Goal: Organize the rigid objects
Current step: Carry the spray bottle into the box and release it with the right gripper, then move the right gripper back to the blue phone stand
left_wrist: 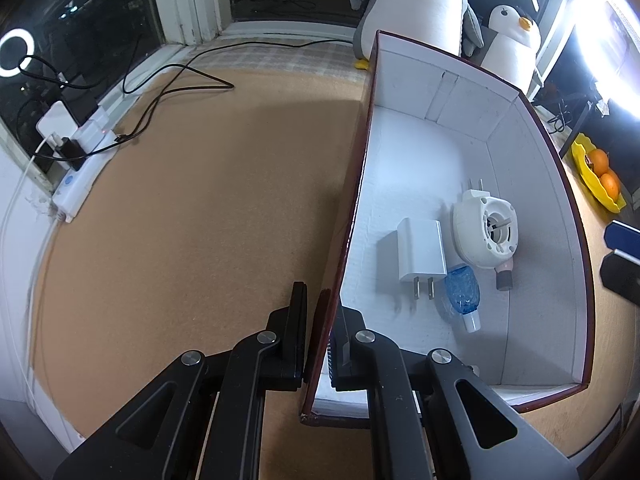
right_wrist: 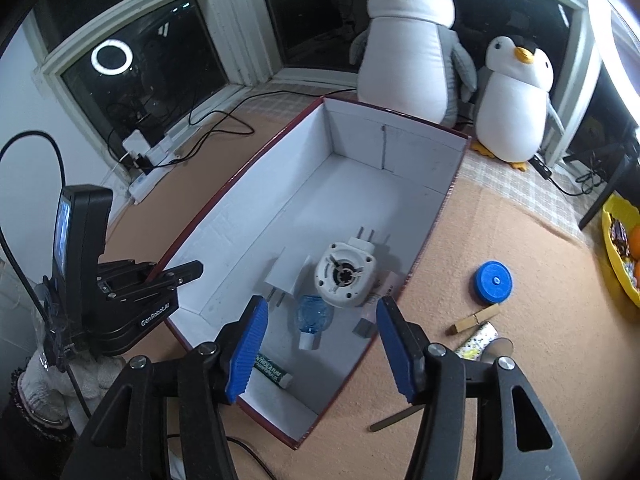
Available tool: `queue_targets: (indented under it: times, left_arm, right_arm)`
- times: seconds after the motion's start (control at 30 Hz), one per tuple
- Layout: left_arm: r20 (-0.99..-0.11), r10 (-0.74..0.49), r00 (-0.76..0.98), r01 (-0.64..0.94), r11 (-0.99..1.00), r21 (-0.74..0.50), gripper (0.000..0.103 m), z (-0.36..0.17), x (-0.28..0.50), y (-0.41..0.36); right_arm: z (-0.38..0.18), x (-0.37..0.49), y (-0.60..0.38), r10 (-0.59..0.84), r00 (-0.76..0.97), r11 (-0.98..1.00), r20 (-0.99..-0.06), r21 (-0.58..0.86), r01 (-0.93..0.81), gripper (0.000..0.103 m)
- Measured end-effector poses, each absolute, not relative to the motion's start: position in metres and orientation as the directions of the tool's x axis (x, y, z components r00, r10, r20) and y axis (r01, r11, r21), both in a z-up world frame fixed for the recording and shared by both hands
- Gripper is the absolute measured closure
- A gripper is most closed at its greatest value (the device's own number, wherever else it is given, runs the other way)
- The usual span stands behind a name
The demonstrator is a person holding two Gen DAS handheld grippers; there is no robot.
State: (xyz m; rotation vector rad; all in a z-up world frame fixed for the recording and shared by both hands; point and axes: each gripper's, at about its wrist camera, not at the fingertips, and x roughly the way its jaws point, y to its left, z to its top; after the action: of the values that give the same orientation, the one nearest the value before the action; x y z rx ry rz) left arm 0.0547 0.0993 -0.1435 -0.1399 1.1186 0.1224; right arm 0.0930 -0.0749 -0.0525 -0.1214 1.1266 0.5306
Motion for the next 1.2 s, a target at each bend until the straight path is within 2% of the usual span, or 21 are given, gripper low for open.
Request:
queue_targets:
  times: [0.4, 0.8, 1.2]
  left_arm:
    - [-0.906, 0.014, 0.424, -0.136, 0.99, -0.048, 0.096, -0.146, 0.058, 0.098]
    - [-0.911, 0.007, 0.413, -0.101, 0.994, -0.038, 0.095, -0.146, 0.06, 0.096]
    - [-0.914, 0.002, 0.406, -0.081, 0.996, -0.033, 0.09, -0.146, 0.061, 0.094]
  right_arm:
    - [-0.053, 0.101, -0.129, 0.302, 0.365, 0.935, -0.881, 0.198, -0.295, 0.051]
    - [-0.075, 0.104, -0.215, 0.199, 0.375, 0.979, -0.905, 0.197, -0.045, 0.051]
    - [-0.108, 0.098, -0.255, 0.139, 0.32, 0.985, -0.937, 0.163, 0.049, 0.051]
